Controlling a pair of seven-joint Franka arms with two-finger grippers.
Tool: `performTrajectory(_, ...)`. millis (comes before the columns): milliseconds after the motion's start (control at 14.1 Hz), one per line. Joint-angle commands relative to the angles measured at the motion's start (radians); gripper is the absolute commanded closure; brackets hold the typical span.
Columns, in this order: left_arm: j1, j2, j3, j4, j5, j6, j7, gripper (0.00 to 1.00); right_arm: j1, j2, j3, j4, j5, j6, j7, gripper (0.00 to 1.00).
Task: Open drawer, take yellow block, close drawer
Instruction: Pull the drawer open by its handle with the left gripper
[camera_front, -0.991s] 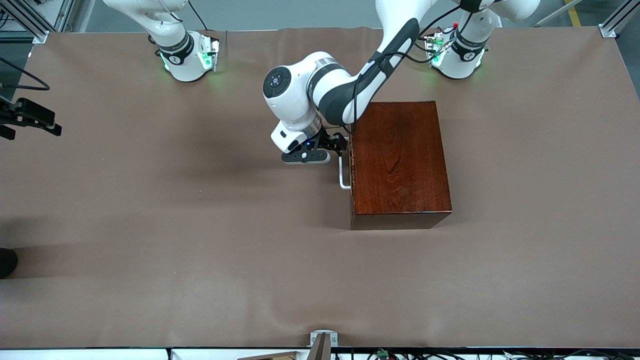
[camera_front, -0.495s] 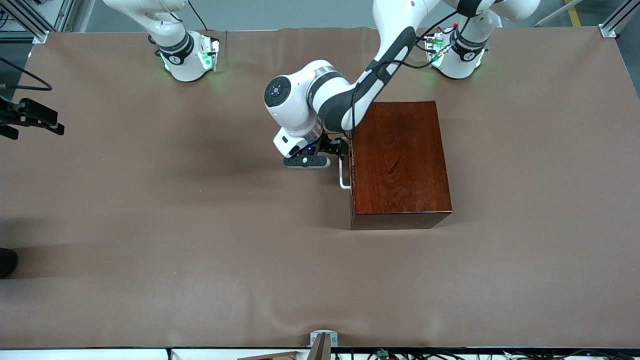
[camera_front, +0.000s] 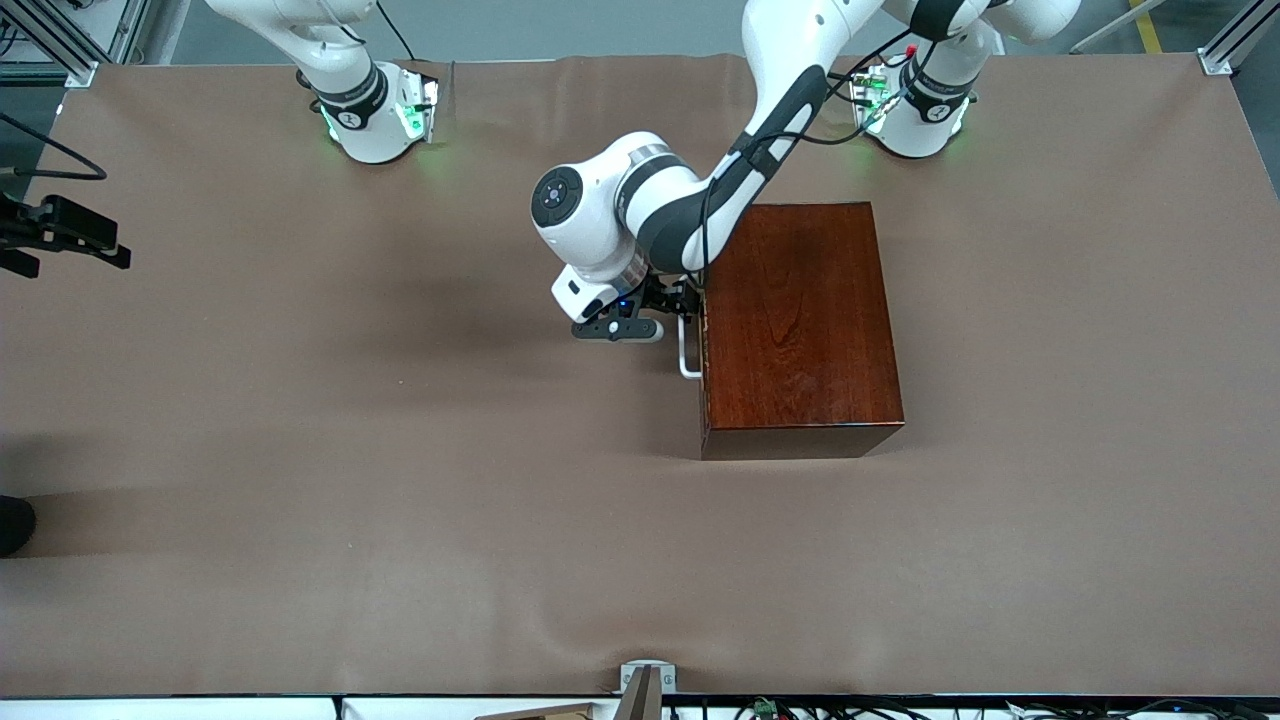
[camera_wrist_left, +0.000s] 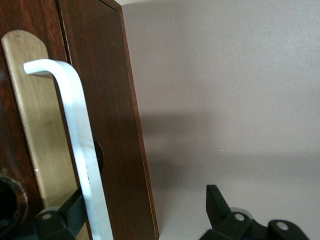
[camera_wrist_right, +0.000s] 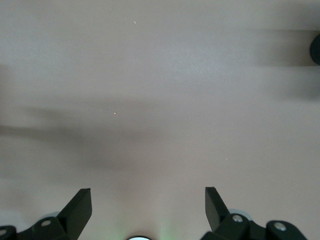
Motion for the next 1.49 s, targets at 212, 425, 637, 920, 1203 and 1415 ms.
performTrajectory(212, -0.004, 0.008, 0.006, 0.022, 0.019, 0.113, -0.06, 0.0, -0.007, 0.003, 0.005, -0.007, -0.002, -0.018, -0.009, 0.0)
performTrajectory(425, -0.006, 0.01, 0.005, 0.022, 0.014, 0.146, -0.098, 0.0, -0.004, 0.009, 0.005, -0.007, 0.001, -0.017, -0.007, 0.0)
performTrajectory(637, -0.01, 0.013, 0.003, 0.022, 0.01, 0.176, -0.105, 0.0, -0.007, 0.009, 0.006, -0.009, 0.003, -0.015, -0.007, 0.0)
performTrajectory(920, -0.013, 0.013, -0.007, 0.024, 0.005, 0.222, -0.135, 0.0, -0.012, 0.014, 0.005, -0.012, 0.005, -0.015, -0.003, 0.0)
performTrajectory(1203, -0.013, 0.019, -0.02, 0.025, -0.03, 0.261, -0.152, 0.0, -0.032, 0.029, 0.005, -0.011, 0.005, -0.013, 0.01, 0.0)
performTrajectory(1415, -0.013, 0.02, -0.021, 0.025, -0.059, 0.301, -0.155, 0.0, -0.032, 0.047, 0.003, -0.009, 0.006, -0.009, 0.068, 0.0)
